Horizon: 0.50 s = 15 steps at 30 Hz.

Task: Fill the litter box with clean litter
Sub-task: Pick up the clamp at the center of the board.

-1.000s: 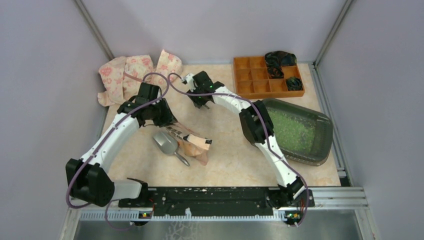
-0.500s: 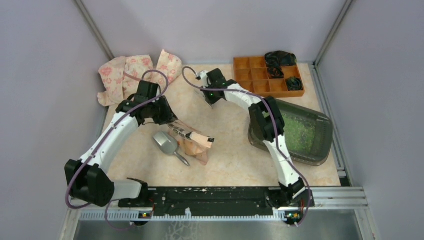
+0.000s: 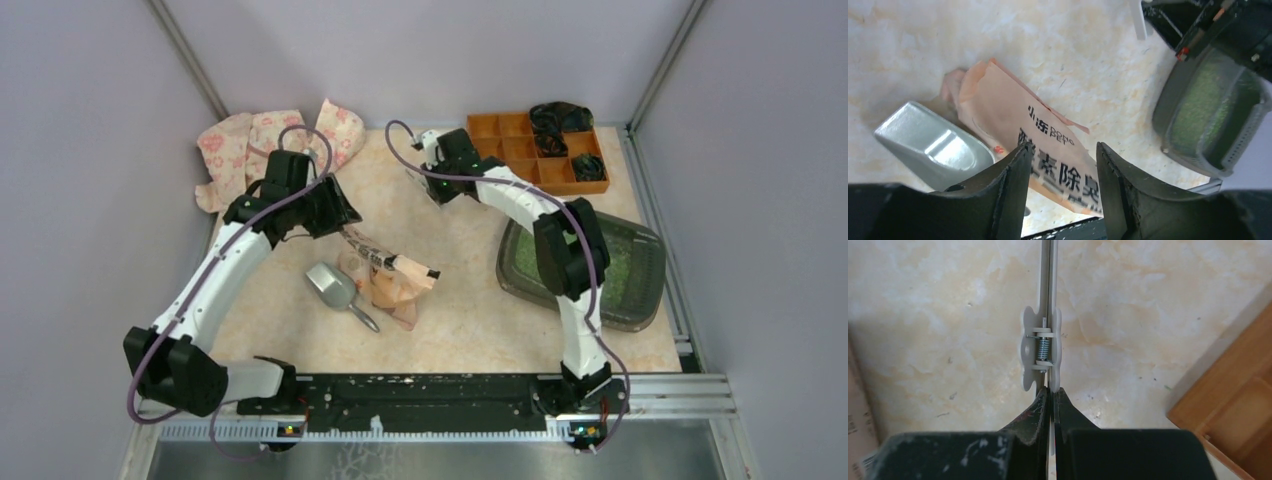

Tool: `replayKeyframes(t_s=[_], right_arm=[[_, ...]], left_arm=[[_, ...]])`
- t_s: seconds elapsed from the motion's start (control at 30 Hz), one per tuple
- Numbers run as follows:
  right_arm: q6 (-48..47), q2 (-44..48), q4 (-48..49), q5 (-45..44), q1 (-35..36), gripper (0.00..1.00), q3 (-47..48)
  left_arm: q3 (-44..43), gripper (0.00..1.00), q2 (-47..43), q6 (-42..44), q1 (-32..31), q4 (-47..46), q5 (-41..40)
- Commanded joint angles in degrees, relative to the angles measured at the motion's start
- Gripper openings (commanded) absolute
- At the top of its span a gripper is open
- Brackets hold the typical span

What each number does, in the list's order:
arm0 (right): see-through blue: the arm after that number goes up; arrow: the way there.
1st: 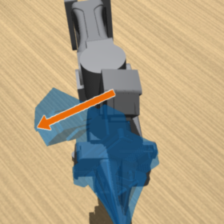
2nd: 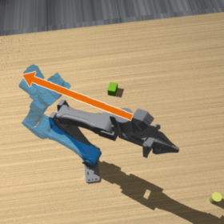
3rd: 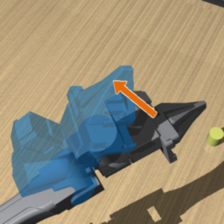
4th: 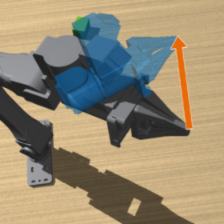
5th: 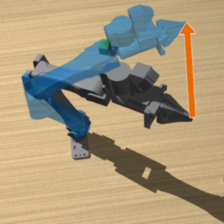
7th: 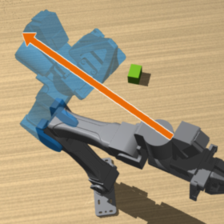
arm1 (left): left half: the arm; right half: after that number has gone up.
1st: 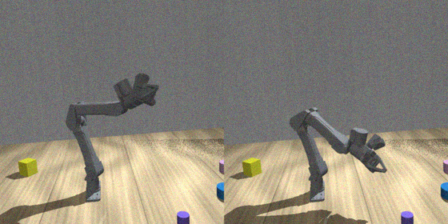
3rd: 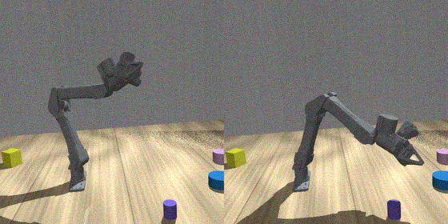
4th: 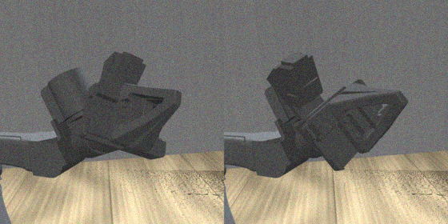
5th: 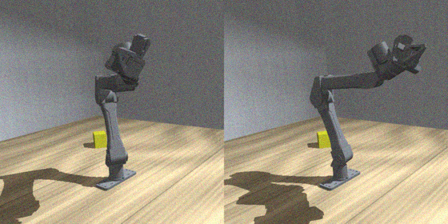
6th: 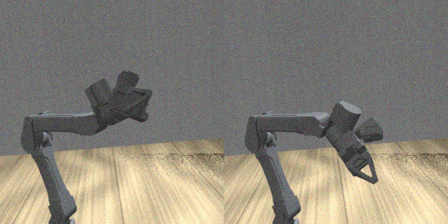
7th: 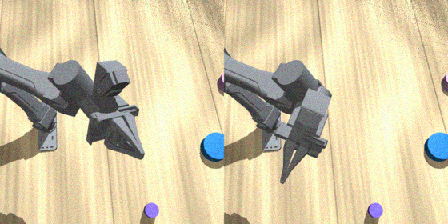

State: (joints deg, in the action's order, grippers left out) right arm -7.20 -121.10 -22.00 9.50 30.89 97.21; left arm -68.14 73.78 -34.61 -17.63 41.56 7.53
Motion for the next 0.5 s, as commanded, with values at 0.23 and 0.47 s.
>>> replayKeyframes(t_s=[0.23, 0.47], right_arm=[[7.6, 30.2, 12.2, 8.7, -5.2, 0.00, -12.7], [25.1, 39.6, 22.9, 31.3, -9.3, 0.00, -21.0]], left_arm=[[-7.8, 0.71, -2.4, 3.1, 0.1, -8.0, 4.4], [0.7, 0.81, -7.3, 0.7, 0.2, -25.6, 20.2]])
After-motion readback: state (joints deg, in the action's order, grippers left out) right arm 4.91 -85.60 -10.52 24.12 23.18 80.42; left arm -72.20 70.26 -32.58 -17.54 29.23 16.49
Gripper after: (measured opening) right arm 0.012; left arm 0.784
